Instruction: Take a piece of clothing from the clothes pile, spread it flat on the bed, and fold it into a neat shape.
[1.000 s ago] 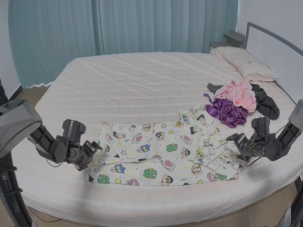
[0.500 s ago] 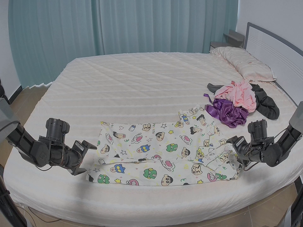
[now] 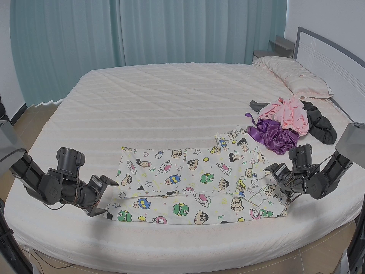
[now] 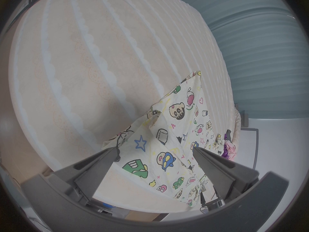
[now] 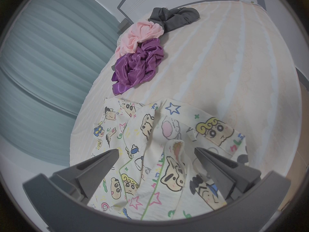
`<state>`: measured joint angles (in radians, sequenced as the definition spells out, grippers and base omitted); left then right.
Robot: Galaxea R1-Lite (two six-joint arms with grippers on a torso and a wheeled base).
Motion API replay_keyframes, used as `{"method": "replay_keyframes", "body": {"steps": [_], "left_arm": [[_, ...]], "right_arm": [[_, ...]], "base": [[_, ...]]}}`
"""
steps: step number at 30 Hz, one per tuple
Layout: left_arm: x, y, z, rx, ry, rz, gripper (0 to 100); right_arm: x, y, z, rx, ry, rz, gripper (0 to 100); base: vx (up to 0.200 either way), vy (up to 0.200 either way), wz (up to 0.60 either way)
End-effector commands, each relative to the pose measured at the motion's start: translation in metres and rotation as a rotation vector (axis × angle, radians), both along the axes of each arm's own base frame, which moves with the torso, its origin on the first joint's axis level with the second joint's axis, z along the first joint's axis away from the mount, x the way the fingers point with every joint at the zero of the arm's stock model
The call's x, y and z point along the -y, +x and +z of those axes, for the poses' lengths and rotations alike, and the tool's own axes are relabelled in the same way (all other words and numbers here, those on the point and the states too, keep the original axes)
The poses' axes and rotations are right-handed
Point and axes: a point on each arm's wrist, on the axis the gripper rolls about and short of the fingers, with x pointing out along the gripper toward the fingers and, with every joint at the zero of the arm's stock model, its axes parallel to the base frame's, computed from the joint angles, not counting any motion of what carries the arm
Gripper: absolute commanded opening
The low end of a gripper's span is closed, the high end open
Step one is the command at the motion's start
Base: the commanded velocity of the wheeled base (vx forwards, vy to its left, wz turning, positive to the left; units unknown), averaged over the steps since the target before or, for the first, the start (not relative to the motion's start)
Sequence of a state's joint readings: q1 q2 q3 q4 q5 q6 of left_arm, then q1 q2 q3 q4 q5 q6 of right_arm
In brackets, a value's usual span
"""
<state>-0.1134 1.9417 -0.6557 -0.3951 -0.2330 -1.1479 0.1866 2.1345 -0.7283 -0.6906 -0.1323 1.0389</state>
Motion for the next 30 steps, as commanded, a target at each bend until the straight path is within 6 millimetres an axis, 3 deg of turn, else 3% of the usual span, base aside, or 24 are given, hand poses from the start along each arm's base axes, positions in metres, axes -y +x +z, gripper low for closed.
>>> {"method": "replay_keyframes", "body": {"steps": [1, 5, 6, 16, 21, 30], "left_arm": [[0.000, 0.001, -0.004, -0.011, 0.001, -0.001, 100], [0.000, 0.001, -0.005, -0.014, 0.002, -0.001, 100], [0.000, 0.001, -0.005, -0.014, 0.002, -0.001, 100], [-0.001, 0.002, -0.003, -0.006, 0.001, 0.002, 100], [-0.001, 0.002, -0.004, -0.009, 0.001, 0.002, 100], [-0.001, 0.001, -0.005, -0.012, 0.002, 0.002, 100]], "right_arm": [[-0.002, 0.004, -0.005, -0.005, -0.001, 0.003, 100], [-0.003, 0.010, -0.010, -0.014, -0.006, 0.007, 100], [-0.003, 0.010, -0.013, -0.023, -0.009, 0.008, 0], [0.000, 0.007, -0.012, -0.031, -0.025, 0.013, 0], [-0.003, -0.006, 0.015, -0.009, -0.022, 0.027, 0], [-0.008, -0.028, 0.042, 0.022, -0.047, 0.082, 0]], "base": [[0.000, 0.000, 0.00], [0.000, 0.000, 0.00], [0.000, 0.000, 0.00], [0.000, 0.000, 0.00], [0.000, 0.000, 0.00], [0.000, 0.000, 0.00]]}}
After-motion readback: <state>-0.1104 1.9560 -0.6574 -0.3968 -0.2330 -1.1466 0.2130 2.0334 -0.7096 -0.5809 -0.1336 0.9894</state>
